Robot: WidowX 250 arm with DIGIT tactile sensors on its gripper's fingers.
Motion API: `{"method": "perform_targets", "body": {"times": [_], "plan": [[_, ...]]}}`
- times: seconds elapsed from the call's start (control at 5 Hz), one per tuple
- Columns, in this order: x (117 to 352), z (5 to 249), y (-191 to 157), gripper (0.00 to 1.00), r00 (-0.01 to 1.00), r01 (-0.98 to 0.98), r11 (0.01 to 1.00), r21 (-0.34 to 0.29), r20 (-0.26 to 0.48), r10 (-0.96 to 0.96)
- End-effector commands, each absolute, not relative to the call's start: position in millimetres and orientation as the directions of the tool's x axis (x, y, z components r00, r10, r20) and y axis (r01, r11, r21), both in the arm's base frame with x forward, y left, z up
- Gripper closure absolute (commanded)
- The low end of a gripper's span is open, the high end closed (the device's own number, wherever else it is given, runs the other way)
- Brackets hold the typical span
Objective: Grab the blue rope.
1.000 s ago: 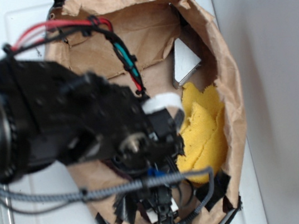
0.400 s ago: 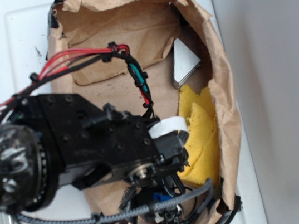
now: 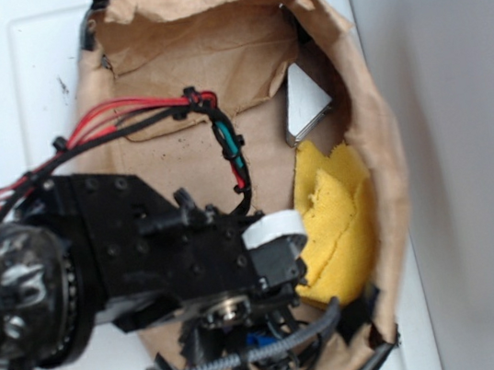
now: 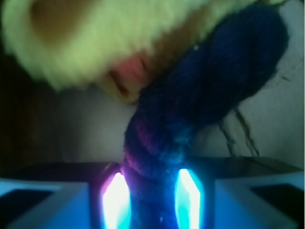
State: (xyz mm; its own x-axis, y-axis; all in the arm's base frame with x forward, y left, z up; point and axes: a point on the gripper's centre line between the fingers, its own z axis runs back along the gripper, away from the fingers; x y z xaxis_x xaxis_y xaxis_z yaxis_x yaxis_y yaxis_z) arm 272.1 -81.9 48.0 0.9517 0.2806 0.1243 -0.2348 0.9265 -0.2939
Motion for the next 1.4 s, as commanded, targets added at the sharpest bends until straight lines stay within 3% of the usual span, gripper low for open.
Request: {"method": "perform_targets", "body": {"times": [0.0,0.4,0.8,1.0,1.2], "plan": [[259,94,-62,1.0,0.923,-0.255,0.893,-0.37,0.181,0.339],[264,139,-31,1.0,0.866,-0.352,0.824,-0.443,0.18,0.466],[269,181,-4,1.0,0.802,-0.477,0.847,-0.235,0.278,0.529],[271,204,0,1.0,0.783,-0.505,0.844,-0.179,0.316,0.535],[272,216,3,1.0,0.771,-0.524,0.832,-0.186,0.313,0.555]]}}
